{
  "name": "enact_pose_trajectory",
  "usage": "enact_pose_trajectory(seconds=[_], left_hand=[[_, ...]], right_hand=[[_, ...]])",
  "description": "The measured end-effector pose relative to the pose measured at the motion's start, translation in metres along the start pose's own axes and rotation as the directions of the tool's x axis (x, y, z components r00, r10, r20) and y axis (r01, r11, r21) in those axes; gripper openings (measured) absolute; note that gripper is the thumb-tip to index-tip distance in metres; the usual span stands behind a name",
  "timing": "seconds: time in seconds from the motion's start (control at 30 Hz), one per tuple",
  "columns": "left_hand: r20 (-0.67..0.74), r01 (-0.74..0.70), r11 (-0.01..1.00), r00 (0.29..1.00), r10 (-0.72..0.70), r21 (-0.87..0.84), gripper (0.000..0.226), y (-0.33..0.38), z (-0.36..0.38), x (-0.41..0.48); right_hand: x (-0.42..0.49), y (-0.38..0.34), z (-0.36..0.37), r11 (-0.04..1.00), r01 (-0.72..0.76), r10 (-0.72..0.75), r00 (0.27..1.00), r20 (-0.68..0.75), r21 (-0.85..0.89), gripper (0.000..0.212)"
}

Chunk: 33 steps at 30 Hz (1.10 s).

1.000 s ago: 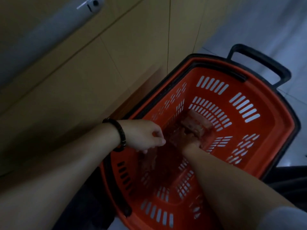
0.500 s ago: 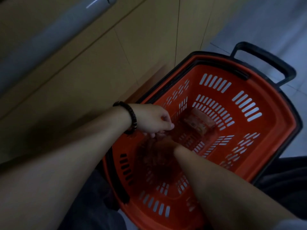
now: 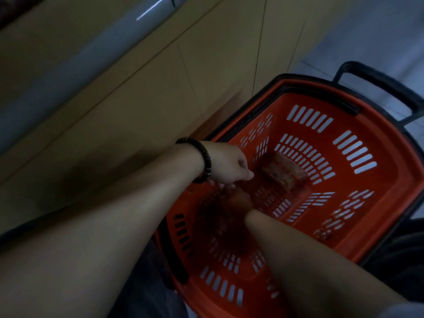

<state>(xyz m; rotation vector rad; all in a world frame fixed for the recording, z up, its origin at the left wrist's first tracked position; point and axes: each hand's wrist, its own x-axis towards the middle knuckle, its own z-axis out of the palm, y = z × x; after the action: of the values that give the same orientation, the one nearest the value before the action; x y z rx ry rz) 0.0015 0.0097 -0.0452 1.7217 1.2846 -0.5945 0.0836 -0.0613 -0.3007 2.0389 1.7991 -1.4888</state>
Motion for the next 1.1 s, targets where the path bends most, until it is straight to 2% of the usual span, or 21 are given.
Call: enact_pose_trajectory(seconds=[0.07, 0.2, 0.23, 0.33, 0.4, 0.47, 0.53, 0.63, 0.7, 0.8, 0.87, 0.93, 1.0, 1.03, 1.1], left_hand=[[0.017, 0.005, 1.0, 1.0, -0.004, -0.016, 0.032, -0.002, 0.0, -0.003], [0.035, 0.023, 0.997, 0.999, -0.02, -0.071, 0.032, -0.001, -0.015, -0.019], [0.02, 0.025, 0.994, 1.0, -0.023, -0.102, 0.03, -0.001, -0.021, -0.024], [-0.035, -0.012, 0.981, 0.999, 0.006, -0.193, 0.033, -0.002, -0.034, -0.039], [-0.046, -0.024, 0.983, 0.999, 0.016, -0.182, 0.043, -0.002, -0.037, -0.049], [-0.064, -0.021, 0.983, 0.998, 0.01, -0.181, 0.051, -0.003, -0.039, -0.058], [-0.093, -0.017, 0.962, 0.996, -0.008, -0.272, 0.06, -0.004, -0.041, -0.071], [-0.187, -0.078, 0.918, 0.982, 0.004, -0.389, 0.094, 0.0, -0.045, -0.094], [-0.285, -0.143, 0.93, 0.958, 0.044, -0.338, 0.118, 0.005, -0.044, -0.108], [-0.414, -0.287, 0.935, 0.892, 0.182, -0.207, 0.115, 0.017, -0.036, -0.125], [-0.503, -0.437, 0.833, 0.833, 0.232, -0.339, 0.11, 0.028, -0.033, -0.13], [-0.573, -0.569, 0.591, 0.792, 0.21, -0.571, 0.097, 0.035, -0.031, -0.13], [-0.57, -0.603, 0.355, 0.796, 0.204, -0.714, 0.095, 0.037, -0.031, -0.124], [-0.564, -0.599, 0.294, 0.8, 0.203, -0.744, 0.096, 0.037, -0.03, -0.118], [-0.582, -0.596, 0.255, 0.802, 0.136, -0.762, 0.098, 0.036, -0.03, -0.109]], right_hand=[[0.013, 0.015, -0.006, 0.998, 0.043, -0.04, 0.997, 0.062, -0.046, 0.071], [-0.052, -0.034, -0.096, 0.997, 0.024, -0.007, 0.972, 0.234, -0.071, 0.044], [-0.058, -0.038, -0.115, 0.996, -0.037, 0.057, 0.956, 0.287, -0.075, 0.041], [-0.077, -0.051, -0.167, 0.988, -0.057, 0.12, 0.873, 0.473, -0.145, 0.014], [-0.101, -0.062, -0.201, 0.985, -0.142, 0.17, 0.832, 0.529, -0.094, 0.016], [-0.131, -0.075, -0.238, 0.991, -0.133, 0.133, 0.864, 0.486, -0.034, 0.018], [-0.154, -0.088, -0.265, 0.995, -0.074, 0.044, 0.934, 0.354, 0.071, 0.014], [-0.179, -0.1, -0.289, 0.968, 0.061, -0.1, 0.984, 0.15, 0.245, 0.036], [-0.192, -0.101, -0.296, 0.904, 0.162, -0.186, 0.982, 0.022, 0.395, 0.032], [-0.204, -0.102, -0.302, 0.766, 0.261, -0.253, 0.963, -0.099, 0.588, 0.031], [-0.21, -0.107, -0.31, 0.709, 0.333, -0.342, 0.933, -0.11, 0.622, 0.044], [-0.213, -0.112, -0.315, 0.624, 0.38, -0.425, 0.898, -0.111, 0.683, 0.05], [-0.214, -0.113, -0.317, 0.565, 0.39, -0.466, 0.878, -0.109, 0.727, 0.048], [-0.212, -0.111, -0.317, 0.553, 0.392, -0.478, 0.872, -0.105, 0.735, 0.047], [-0.211, -0.11, -0.319, 0.521, 0.387, -0.508, 0.857, -0.089, 0.761, 0.049]])
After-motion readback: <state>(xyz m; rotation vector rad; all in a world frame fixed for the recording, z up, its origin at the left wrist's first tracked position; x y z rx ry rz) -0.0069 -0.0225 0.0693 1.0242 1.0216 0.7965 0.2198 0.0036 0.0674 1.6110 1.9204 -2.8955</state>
